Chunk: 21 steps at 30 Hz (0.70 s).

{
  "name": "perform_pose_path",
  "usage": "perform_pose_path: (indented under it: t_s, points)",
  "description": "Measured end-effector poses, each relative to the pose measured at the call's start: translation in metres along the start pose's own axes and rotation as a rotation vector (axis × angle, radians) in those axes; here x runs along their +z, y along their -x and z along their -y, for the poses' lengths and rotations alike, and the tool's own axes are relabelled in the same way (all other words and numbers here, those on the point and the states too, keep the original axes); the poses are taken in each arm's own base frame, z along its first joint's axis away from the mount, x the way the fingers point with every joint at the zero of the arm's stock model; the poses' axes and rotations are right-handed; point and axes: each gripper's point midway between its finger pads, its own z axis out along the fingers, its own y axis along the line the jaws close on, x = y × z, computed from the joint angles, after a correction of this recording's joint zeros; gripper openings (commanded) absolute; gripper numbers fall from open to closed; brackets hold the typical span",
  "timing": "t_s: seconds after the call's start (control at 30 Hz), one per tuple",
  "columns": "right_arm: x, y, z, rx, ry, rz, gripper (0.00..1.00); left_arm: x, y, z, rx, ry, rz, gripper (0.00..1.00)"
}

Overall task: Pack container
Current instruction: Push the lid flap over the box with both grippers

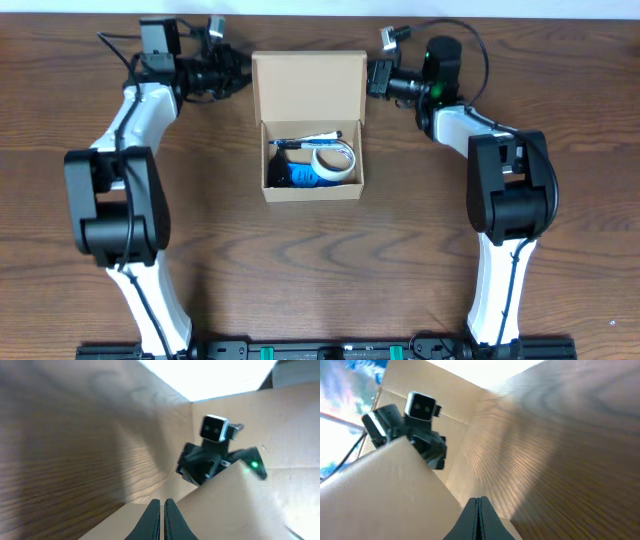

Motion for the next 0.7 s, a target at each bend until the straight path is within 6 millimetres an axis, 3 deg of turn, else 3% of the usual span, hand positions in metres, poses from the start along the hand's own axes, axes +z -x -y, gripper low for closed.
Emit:
perform_pose_path:
  t_s: [0.1,0.2,0.37,0.7]
  points:
    - [0.001,0.009,-0.013,-0.039,0.028,-0.008,0.02,-0.008,0.003,0.024,0.064,-0.012,0.016,0.06]
    - [0.002,0.018,-0.028,-0.081,0.058,-0.019,0.02,-0.013,0.0,0.035,0.092,-0.013,0.012,0.06]
    - [0.002,0.021,-0.043,-0.119,0.098,-0.048,0.02,-0.016,-0.011,0.033,0.09,0.012,-0.017,0.06]
    - [-0.002,-0.003,-0.057,-0.089,0.188,-0.191,0.02,-0.03,-0.045,0.025,0.098,0.139,-0.093,0.05]
